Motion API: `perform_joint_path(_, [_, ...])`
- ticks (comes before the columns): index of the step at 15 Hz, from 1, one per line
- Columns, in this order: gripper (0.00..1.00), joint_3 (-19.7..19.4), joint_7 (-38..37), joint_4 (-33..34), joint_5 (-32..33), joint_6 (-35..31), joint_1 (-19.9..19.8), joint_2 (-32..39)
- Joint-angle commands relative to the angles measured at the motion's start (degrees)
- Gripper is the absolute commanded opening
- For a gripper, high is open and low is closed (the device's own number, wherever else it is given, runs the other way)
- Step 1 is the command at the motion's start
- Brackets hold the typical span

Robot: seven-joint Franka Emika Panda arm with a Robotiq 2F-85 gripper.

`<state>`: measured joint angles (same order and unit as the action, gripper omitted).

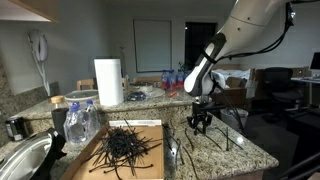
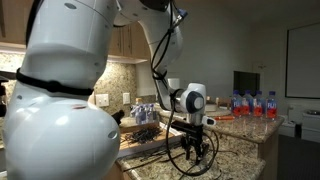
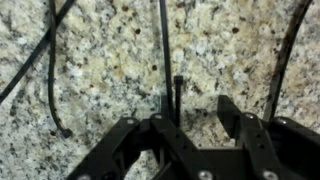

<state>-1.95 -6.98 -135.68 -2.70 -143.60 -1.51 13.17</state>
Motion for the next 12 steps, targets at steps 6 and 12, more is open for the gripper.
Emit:
perform_joint_path(6, [0.05, 0.22, 2.74, -1.11, -2.90, 1.60, -1.33, 0.27])
perform_joint_path(12, [0.08, 0.79, 3.12, -1.45, -4.85, 2.01, -1.39, -1.33])
